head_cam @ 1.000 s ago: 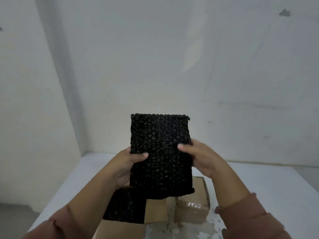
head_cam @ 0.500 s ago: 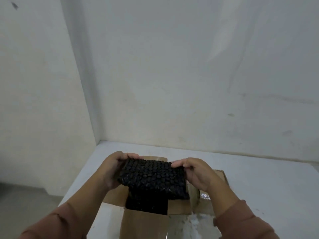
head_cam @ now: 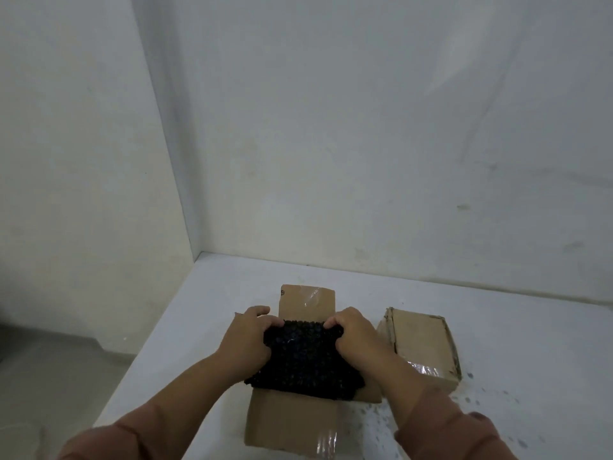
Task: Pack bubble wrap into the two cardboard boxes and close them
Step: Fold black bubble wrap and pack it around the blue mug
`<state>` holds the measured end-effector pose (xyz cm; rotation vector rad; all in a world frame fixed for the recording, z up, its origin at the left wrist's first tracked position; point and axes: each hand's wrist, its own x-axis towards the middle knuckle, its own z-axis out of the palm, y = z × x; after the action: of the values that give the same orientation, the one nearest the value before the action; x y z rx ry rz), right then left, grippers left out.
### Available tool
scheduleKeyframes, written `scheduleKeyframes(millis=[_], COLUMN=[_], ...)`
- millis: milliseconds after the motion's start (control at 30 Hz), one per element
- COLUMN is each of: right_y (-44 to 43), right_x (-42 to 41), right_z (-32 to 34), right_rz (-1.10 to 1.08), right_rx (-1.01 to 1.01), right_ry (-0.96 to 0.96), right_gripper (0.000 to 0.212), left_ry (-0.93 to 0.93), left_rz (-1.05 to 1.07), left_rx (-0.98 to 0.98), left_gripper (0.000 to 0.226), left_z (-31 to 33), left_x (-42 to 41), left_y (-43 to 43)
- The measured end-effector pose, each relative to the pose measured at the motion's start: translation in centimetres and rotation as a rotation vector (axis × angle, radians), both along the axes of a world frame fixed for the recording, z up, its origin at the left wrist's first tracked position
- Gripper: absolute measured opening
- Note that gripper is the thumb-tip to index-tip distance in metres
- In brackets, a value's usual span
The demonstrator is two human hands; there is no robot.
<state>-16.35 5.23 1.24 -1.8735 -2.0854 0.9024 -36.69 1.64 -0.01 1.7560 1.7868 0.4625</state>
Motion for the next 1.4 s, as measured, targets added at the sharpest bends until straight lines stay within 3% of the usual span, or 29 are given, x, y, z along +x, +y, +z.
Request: scheduleKeyframes(millis=[133, 233, 333, 467, 567, 767, 900, 1067, 1400], right_y=[-0.9, -1.5, -1.8, -2.3, -2.5, -3.1, -3.6, -3.0, -2.7], right_x=[-0.5, -0.3, 0.2, 0.1, -0.8, -2.1, -2.0, -0.8, -1.2], right_z=[-0.9, -0.9, 0.2, 1.1, 1.0, -1.6, -2.5, -3.2, 0.3], right_rz=[0.123, 0.172, 0.141, 0.281, 0.375, 0.459, 0.402, 0.337, 0.592], right_rx=[0.151, 0.326, 0.168, -0.058, 0.009, 0.179, 0.311, 0.321, 0.226], right_ry=[-0.127, -0.276, -0.196, -0.242, -0.404, -0.581, -0.641, -0.573, -0.713], right_gripper=[0.047, 0.039, 0.048, 0.062, 0.058, 0.051, 0.039, 0.041, 0.047], left_ry=[0.371, 0.48, 0.548, 0.593, 0.728, 0.84, 0.878, 0.821, 0.757], left_rz=[-0.19, -0.225, -0.256, -0.343, -0.394, -0.447, -0.477, -0.468, -0.463], left_rx=[0.304, 0.372, 0.399, 0.204, 0.102, 0.088, 0.087, -0.019, 0.046], left_gripper=[0.053, 0.042, 0.022, 0.051, 0.061, 0.056, 0.048, 0.061, 0.05], left_z=[-1.6, -1.6, -1.1, 0.0, 0.5, -0.3, -0.9, -0.7, 0.6], left_x=[0.0, -0.1, -0.3, -0.5, -0.3, 0.5, 1.1, 1.1, 1.2], left_y=[-0.6, -0.8, -1.0, -1.2, -1.1, -0.5, -0.5, -0.2, -0.3])
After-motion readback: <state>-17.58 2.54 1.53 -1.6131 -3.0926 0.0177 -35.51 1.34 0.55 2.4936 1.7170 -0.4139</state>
